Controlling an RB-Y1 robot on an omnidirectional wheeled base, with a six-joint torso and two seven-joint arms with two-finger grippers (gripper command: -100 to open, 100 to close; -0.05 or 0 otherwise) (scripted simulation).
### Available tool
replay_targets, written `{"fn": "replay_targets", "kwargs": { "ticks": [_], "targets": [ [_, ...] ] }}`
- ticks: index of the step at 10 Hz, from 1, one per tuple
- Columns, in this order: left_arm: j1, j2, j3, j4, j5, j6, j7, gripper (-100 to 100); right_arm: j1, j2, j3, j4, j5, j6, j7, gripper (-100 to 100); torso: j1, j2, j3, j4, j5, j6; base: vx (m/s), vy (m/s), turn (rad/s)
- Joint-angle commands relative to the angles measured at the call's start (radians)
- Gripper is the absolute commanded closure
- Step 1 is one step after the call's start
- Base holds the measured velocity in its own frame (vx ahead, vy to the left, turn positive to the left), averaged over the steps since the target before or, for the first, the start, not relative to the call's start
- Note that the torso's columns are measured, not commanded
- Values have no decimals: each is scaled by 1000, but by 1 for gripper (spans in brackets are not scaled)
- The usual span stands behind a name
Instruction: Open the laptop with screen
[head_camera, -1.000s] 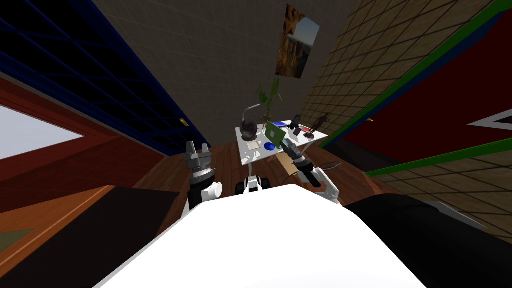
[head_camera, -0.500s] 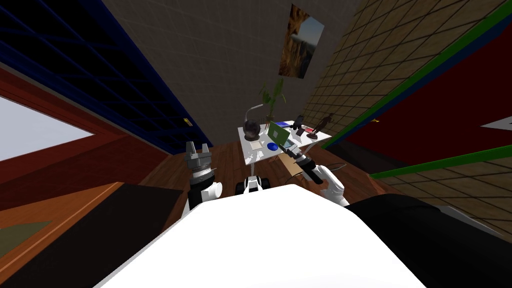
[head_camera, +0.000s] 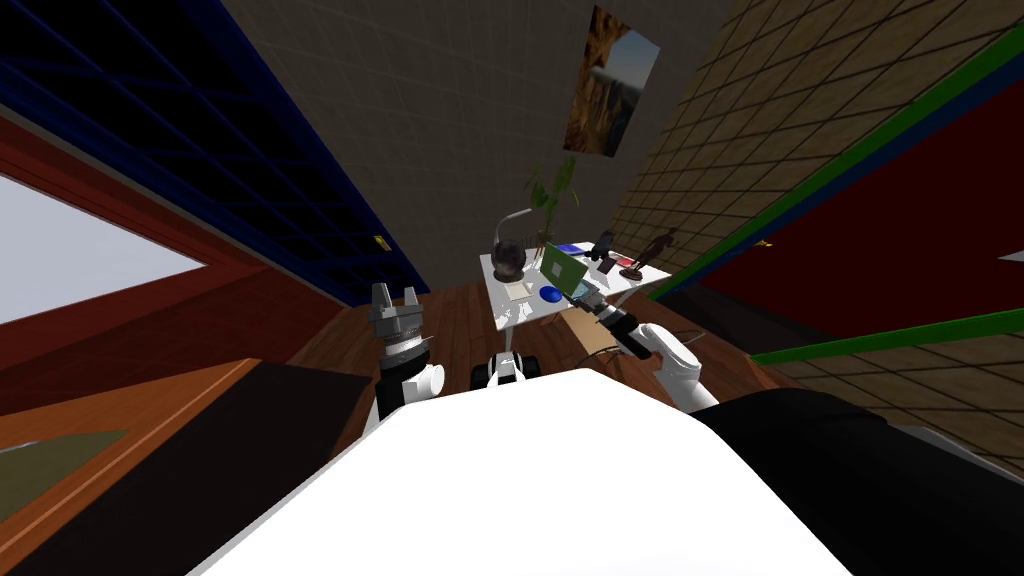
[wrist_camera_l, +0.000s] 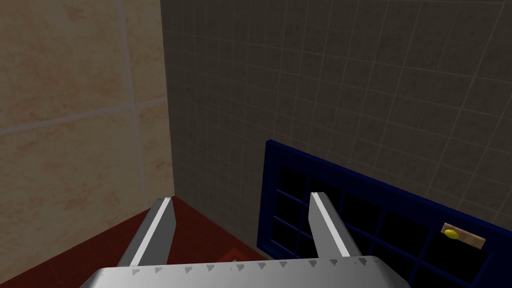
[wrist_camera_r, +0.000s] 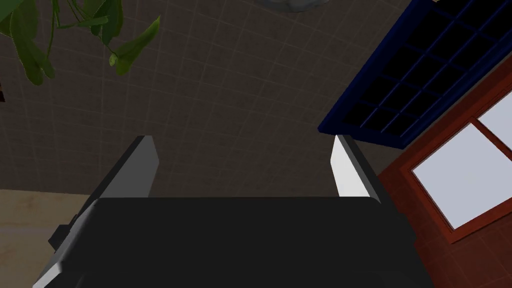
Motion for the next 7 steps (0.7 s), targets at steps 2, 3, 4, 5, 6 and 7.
{"fn": "replay_targets", "kwargs": {
  "ticks": [2, 3, 4, 5, 6, 7],
  "targets": [
    [0, 0, 0, 0, 0, 0, 0, 0, -29, -100, -36, 84, 64, 33, 85, -100, 1, 0, 0, 0, 0, 0, 23, 8, 32],
    [0, 0, 0, 0, 0, 0, 0, 0, -38, -124, -44, 109, 79, 41, 107, -100, 1, 0, 0, 0, 0, 0, 23, 5, 40],
    [0, 0, 0, 0, 0, 0, 0, 0, -47, -147, -52, 132, 93, 49, 128, -100, 1, 0, 0, 0, 0, 0, 25, 3, 31],
    [0, 0, 0, 0, 0, 0, 0, 0, -56, -170, -59, 155, 106, 56, 148, -100, 1, 0, 0, 0, 0, 0, 24, 1, 25],
    [0, 0, 0, 0, 0, 0, 0, 0, -64, -192, -66, 176, 119, 63, 167, -100, 1, 0, 0, 0, 0, 0, 19, 1, 25],
    [0, 0, 0, 0, 0, 0, 0, 0, -72, -212, -73, 196, 131, 70, 185, -100, 1, 0, 0, 0, 0, 0, 21, 2, 22]
  ]
}}
